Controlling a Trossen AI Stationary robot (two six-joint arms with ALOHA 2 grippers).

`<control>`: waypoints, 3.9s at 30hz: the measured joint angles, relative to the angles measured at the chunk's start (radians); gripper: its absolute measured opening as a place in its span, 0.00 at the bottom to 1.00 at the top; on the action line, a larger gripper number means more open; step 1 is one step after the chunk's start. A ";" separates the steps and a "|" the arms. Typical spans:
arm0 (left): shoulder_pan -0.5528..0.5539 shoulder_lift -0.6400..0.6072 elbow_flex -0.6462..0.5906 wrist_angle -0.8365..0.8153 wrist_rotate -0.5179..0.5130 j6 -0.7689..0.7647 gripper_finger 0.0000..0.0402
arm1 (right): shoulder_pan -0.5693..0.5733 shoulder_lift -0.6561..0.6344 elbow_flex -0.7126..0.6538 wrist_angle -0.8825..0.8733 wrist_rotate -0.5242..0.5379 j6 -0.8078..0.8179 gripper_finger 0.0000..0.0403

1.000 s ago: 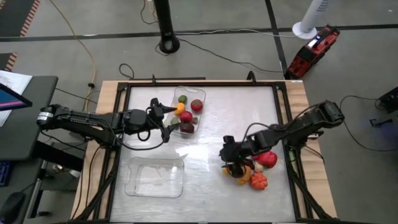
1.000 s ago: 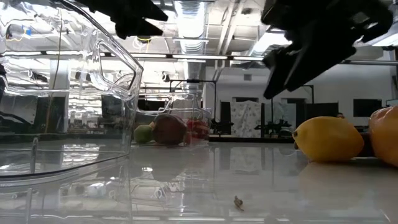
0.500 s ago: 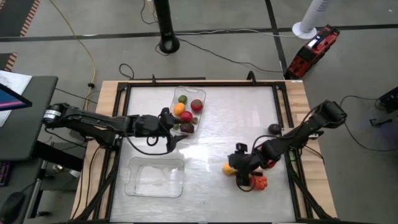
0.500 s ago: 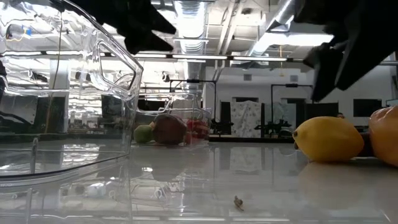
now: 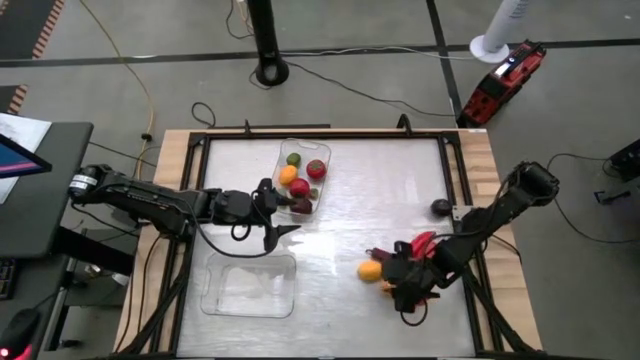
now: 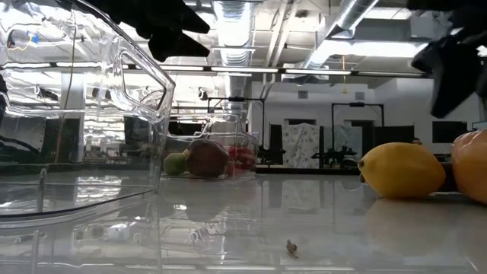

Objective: Sort produce into baskets
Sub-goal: Put the lemon into the top transparent bin

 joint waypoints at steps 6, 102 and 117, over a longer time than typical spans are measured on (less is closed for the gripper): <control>0.000 0.000 0.000 -0.001 -0.020 -0.013 0.78 | -0.033 0.008 0.000 0.055 0.124 -0.092 0.70; -0.259 0.095 0.012 0.183 -0.294 -0.058 0.78 | -0.976 -0.180 -0.138 -0.395 -0.139 -0.599 0.80; -0.224 0.087 0.114 0.031 -0.255 0.082 0.78 | -0.984 -0.143 0.046 -0.441 -0.145 -0.620 0.78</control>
